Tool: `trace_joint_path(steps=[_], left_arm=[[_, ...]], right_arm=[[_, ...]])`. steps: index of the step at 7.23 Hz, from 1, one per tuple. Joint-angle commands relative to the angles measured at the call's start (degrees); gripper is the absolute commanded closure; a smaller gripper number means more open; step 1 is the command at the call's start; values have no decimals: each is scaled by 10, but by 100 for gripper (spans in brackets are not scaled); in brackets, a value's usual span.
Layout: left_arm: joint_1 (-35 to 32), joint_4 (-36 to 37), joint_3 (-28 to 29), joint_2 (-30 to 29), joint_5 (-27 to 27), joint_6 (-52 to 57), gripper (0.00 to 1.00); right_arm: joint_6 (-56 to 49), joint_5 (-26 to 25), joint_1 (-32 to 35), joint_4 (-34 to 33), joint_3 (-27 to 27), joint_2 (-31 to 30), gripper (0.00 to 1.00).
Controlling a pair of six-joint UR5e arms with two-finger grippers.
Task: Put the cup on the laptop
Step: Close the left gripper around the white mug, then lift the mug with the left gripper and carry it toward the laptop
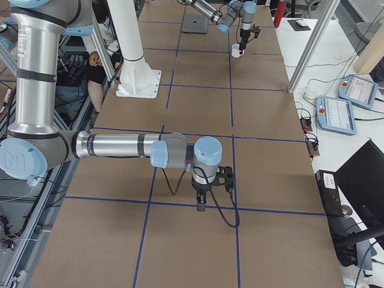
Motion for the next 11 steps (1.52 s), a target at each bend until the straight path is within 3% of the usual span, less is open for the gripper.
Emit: trace_joint_path(steps=[1,3,6,7,8,9,10,11], left_arm=[[3,-4,9,0,0,2,40],[4,-3,8,-1,1,3,100],[-7,27,-26,-2,27,-3,100],[-28,117,-102,18,28,4,100],[-36,184,-226,81,29,6,100],[-42,183,-328,171,23,7,100],[-45,180,-400,257,22,11,100],[-51,179,-436,331,22,51,100]], right_arm=[[0,0,0,-1,0,0,0],[0,0,0,0,0,1,0],[0,0,0,0,0,0,0],[0,0,0,-1,0,0,0],[0,0,0,0,0,1,0],[0,0,0,0,0,1,0],[0,0,0,0,0,0,0],[0,0,0,0,0,1,0]])
